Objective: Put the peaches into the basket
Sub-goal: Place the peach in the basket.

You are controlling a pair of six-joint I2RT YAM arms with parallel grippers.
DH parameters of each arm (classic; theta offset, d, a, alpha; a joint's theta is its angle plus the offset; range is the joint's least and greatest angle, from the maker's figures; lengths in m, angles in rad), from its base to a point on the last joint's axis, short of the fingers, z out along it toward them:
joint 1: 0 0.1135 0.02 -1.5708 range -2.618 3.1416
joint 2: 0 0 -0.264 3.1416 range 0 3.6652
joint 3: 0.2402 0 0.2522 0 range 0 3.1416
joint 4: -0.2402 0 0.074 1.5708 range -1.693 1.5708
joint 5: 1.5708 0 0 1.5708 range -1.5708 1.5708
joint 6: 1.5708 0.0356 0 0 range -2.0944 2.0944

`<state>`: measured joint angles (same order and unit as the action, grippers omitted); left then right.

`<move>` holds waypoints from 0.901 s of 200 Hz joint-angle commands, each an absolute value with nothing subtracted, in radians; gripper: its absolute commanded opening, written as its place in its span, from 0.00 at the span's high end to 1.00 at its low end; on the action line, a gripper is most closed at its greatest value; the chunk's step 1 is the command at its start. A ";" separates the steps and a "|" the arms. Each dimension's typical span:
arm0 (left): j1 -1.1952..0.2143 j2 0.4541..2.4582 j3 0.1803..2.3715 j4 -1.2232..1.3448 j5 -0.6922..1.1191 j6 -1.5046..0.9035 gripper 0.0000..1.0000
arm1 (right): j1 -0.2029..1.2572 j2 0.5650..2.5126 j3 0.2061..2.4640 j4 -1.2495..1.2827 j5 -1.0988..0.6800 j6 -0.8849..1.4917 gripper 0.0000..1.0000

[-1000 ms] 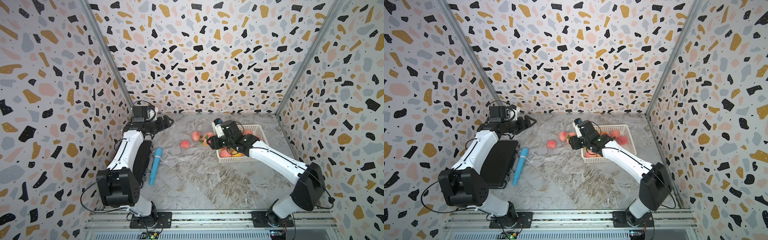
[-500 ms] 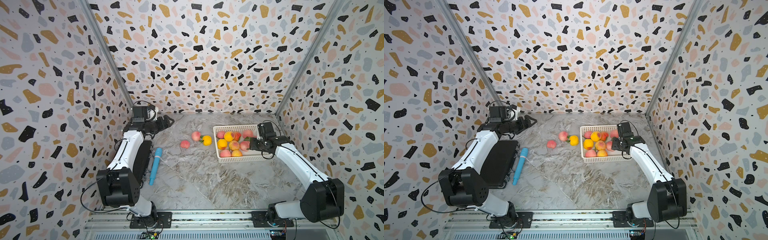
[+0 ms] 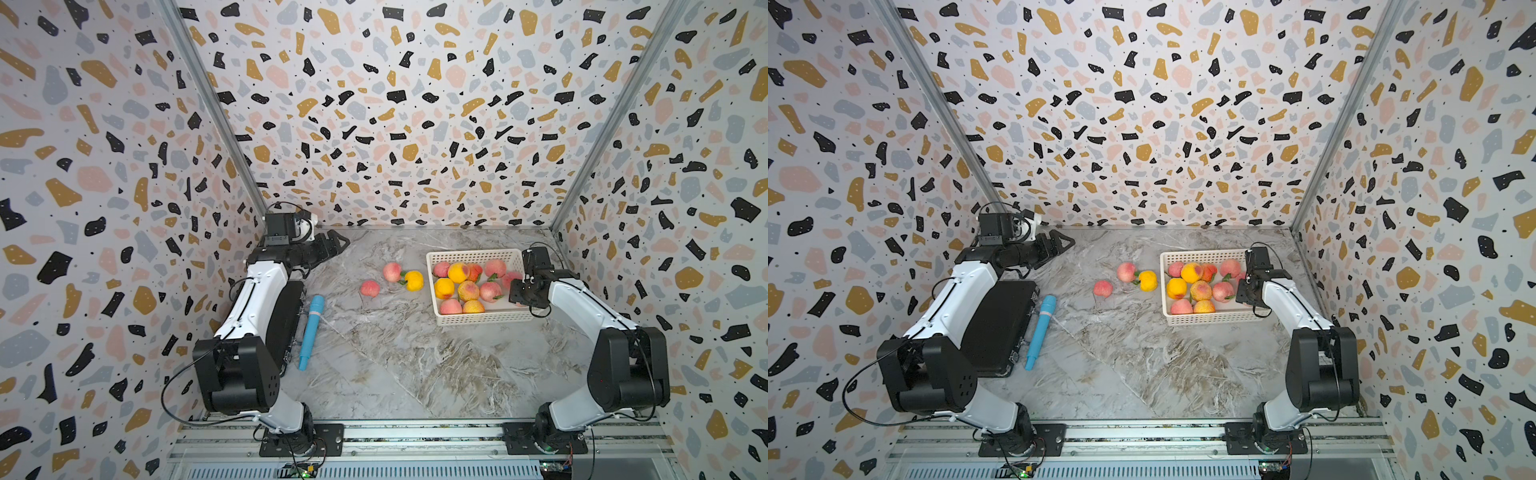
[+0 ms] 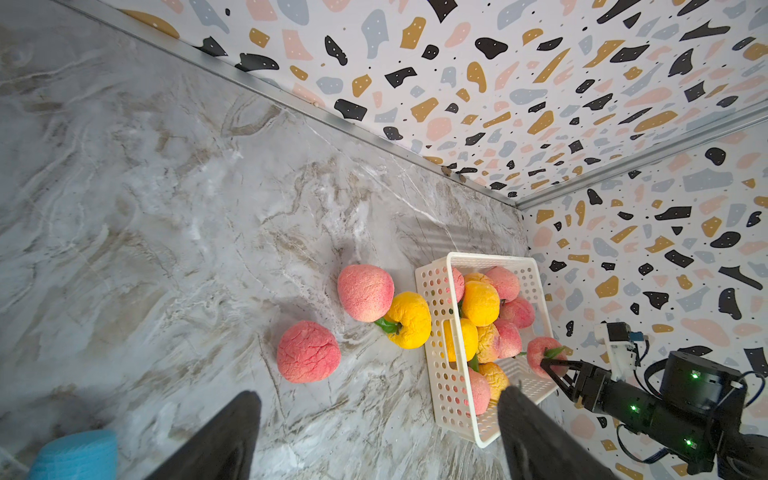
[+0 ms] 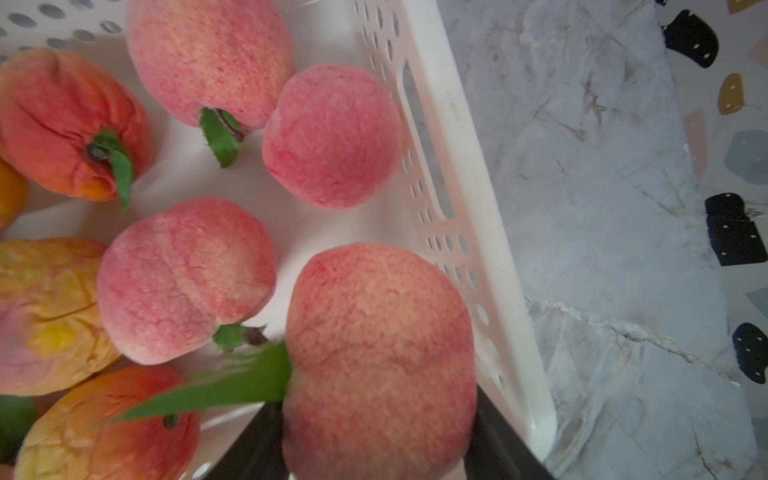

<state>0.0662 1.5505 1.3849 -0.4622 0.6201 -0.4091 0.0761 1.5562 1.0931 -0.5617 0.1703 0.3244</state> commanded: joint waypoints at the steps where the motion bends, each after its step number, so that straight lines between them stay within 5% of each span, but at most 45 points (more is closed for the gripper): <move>1: 0.072 1.544 1.376 -0.422 0.637 -0.413 0.10 | 0.072 1.587 1.117 -0.560 0.190 0.305 0.44; 180: 0.071 1.530 1.371 -0.408 0.643 -0.426 0.10 | 0.064 1.618 1.157 -0.558 0.201 0.306 0.26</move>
<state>0.0662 1.5505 1.3804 -0.4431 0.6239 -0.4252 0.0673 1.6772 1.1347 -0.5465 0.1947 0.3084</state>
